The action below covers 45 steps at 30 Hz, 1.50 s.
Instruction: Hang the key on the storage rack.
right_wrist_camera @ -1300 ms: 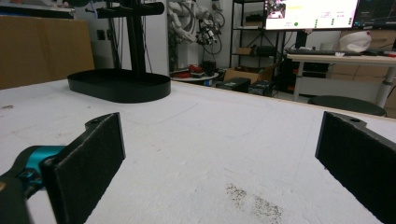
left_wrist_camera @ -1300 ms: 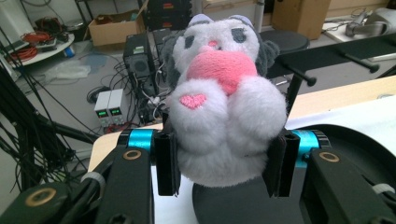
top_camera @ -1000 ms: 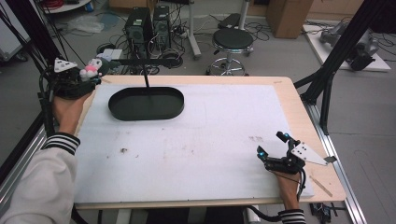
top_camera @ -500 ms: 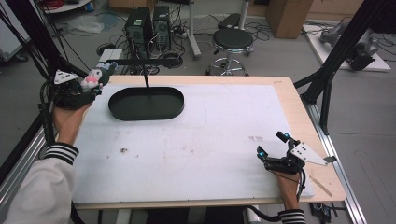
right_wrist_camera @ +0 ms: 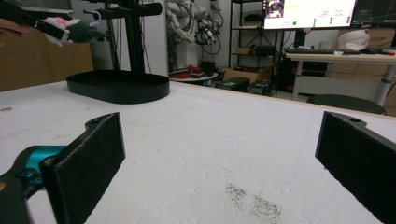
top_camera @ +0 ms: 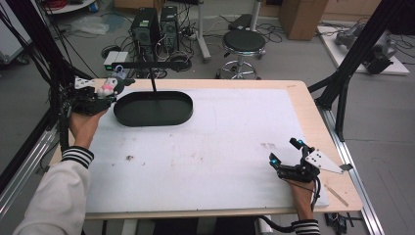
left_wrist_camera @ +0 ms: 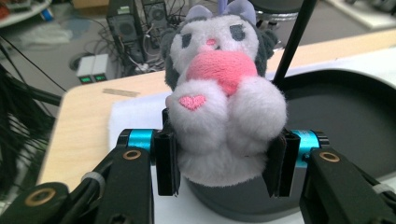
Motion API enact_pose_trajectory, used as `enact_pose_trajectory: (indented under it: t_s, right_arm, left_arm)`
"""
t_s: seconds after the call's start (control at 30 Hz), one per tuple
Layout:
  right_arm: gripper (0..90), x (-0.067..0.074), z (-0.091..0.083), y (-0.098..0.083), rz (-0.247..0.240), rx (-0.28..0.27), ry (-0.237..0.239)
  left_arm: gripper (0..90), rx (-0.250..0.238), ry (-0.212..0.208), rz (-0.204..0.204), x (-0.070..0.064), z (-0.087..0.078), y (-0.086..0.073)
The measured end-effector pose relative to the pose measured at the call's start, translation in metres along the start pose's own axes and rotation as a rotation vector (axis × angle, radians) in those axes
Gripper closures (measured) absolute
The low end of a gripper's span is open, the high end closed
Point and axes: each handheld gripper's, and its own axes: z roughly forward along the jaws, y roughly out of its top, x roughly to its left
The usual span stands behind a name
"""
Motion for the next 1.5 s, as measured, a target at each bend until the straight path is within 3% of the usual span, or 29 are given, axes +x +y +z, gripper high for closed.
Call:
enact_pose_trajectory:
  t_s: [0.3,0.43,0.53,0.7,0.77,0.83,1.0,1.17,1.27,1.43,1.5]
  right_arm:
    - [0.4,0.0,0.0,0.0,0.002,0.002,-0.001]
    - [0.4,0.0,-0.001,0.0,0.01,-0.001,-0.001]
    - [0.4,0.0,-0.001,0.0,0.004,0.002,-0.001]
    - [0.4,0.0,-0.001,0.0,0.006,-0.006,-0.003]
    - [0.4,0.0,-0.001,0.0,0.007,-0.006,-0.004]
    - [0.4,0.0,-0.001,-0.001,0.006,-0.004,-0.002]
    - [0.4,0.0,-0.001,-0.001,-0.001,-0.012,-0.004]
    - [0.4,0.001,-0.001,-0.001,-0.005,-0.008,-0.007]
    - [0.4,0.002,-0.001,-0.001,-0.016,-0.005,-0.009]
    - [0.4,0.004,0.0,-0.001,-0.038,-0.002,-0.011]
    - [0.4,0.004,0.0,-0.001,-0.03,0.0,-0.013]
  left_arm:
    - [54.7,-0.003,-0.002,-0.006,0.006,0.006,-0.003]
    - [50.0,-0.051,-0.057,0.028,0.009,0.007,-0.006]
    - [35.9,-0.067,-0.114,0.02,0.01,0.008,-0.007]
    - [21.0,-0.116,-0.214,0.027,0.006,0.0,-0.013]
    - [16.2,-0.155,-0.248,-0.003,0.004,-0.007,-0.019]
    - [2.3,-0.17,-0.231,-0.007,0.002,-0.012,-0.022]
    - [1.7,-0.219,-0.329,0.029,-0.002,-0.029,-0.032]
    - [1.7,-0.31,-0.381,0.08,-0.012,-0.051,-0.047]
    - [1.7,-0.373,-0.413,0.07,-0.015,-0.063,-0.059]
    - [1.7,-0.409,-0.432,0.118,-0.022,-0.081,-0.083]
    - [1.7,-0.425,-0.452,0.113,-0.024,-0.084,-0.093]
